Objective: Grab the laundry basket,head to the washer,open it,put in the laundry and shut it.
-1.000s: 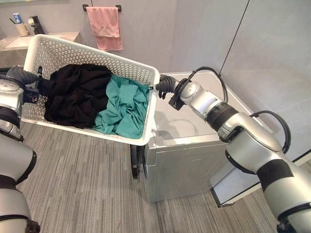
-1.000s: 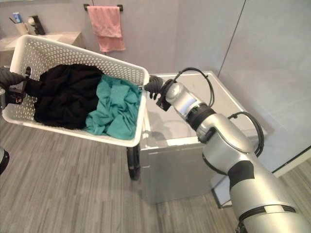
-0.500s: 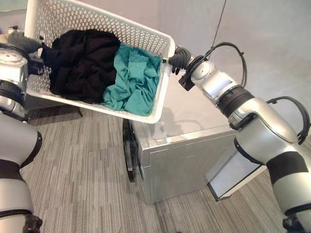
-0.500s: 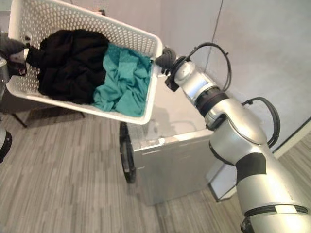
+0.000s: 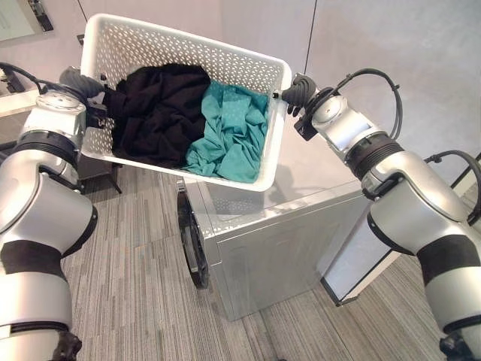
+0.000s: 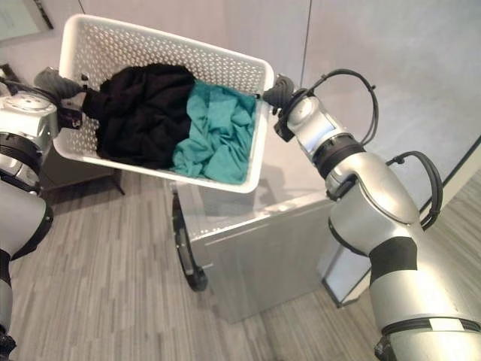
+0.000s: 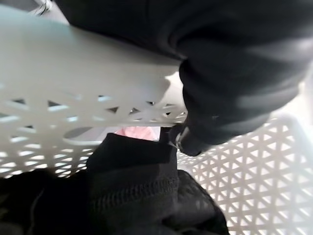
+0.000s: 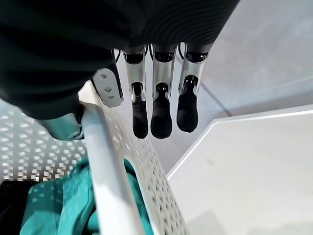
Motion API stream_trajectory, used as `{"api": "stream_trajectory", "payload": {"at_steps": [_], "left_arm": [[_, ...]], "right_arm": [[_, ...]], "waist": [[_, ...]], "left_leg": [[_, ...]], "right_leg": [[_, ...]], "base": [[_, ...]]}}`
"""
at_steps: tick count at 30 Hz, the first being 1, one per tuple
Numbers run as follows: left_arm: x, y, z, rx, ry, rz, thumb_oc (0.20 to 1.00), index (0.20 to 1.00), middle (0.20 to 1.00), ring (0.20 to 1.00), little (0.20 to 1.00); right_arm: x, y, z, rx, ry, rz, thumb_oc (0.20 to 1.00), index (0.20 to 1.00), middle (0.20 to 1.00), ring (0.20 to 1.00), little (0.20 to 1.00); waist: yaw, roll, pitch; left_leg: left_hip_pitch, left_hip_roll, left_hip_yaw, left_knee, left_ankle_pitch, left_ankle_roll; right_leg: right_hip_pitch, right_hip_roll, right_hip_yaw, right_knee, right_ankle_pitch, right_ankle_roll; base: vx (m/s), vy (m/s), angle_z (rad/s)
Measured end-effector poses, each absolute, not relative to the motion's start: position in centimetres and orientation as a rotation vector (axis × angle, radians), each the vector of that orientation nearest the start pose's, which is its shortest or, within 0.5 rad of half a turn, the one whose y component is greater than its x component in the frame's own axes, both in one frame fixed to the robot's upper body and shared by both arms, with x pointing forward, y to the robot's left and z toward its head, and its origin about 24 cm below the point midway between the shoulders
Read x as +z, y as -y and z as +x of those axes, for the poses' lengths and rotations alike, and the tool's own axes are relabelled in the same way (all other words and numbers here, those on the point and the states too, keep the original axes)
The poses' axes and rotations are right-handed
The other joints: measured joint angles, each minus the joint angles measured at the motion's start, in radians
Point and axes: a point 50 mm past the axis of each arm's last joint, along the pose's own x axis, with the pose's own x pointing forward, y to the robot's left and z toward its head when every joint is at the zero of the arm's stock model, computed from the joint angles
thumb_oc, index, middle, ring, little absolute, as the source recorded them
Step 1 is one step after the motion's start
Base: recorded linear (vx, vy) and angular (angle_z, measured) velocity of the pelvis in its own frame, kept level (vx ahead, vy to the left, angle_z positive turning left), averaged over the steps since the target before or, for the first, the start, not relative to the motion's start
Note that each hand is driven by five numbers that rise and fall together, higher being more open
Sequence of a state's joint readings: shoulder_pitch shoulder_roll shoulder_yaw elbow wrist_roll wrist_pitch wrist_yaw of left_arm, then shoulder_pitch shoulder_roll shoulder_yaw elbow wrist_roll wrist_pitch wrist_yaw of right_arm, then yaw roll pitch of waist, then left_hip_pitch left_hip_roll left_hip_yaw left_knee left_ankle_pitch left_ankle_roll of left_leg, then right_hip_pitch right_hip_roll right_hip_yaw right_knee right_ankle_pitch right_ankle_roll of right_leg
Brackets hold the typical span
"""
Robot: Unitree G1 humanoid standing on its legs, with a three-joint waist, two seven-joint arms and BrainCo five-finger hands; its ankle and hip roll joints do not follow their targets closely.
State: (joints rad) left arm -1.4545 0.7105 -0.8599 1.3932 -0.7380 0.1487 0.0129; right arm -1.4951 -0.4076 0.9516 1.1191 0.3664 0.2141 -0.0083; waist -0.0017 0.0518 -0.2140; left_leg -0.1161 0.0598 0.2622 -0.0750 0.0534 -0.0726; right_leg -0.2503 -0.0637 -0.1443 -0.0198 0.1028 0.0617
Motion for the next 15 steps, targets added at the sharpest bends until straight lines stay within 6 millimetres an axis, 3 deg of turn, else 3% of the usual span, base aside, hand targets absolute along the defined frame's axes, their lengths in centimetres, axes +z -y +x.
{"api": "stream_trajectory", "payload": {"at_steps": [5,9,15], "left_arm": [[21.7,-27.0,41.3,0.274,-0.217,0.399,0.200,0.200,0.200,0.200,0.200],[19.3,-25.7,41.5,0.243,-0.266,0.356,0.200,0.200,0.200,0.200,0.200],[19.2,-25.2,41.6,0.237,-0.263,0.341,0.200,0.200,0.200,0.200,0.200]], "right_arm": [[24.8,13.1,43.3,0.094,-0.055,-0.961,0.200,0.200,0.200,0.200,0.200],[24.8,14.0,43.4,0.063,-0.079,-0.990,0.200,0.200,0.200,0.200,0.200],[24.9,14.2,43.4,0.049,-0.085,-1.026,0.200,0.200,0.200,0.200,0.200]], "waist": [[-0.002,0.015,-0.006],[-0.002,0.017,-0.005],[0.008,0.021,-0.006]], "left_leg": [[-0.023,-0.001,-0.001,0.001,0.002,0.003],[-0.026,0.000,0.000,0.002,0.004,0.005],[-0.031,-0.001,0.002,0.002,0.004,0.005]], "right_leg": [[-0.031,-0.002,0.003,0.011,0.001,-0.001],[-0.038,0.000,0.005,0.019,0.000,-0.002],[-0.055,-0.002,0.010,0.039,-0.005,-0.004]], "base": [[0.00,-0.003,0.01],[0.00,0.000,0.00],[-0.01,-0.002,0.00]]}}
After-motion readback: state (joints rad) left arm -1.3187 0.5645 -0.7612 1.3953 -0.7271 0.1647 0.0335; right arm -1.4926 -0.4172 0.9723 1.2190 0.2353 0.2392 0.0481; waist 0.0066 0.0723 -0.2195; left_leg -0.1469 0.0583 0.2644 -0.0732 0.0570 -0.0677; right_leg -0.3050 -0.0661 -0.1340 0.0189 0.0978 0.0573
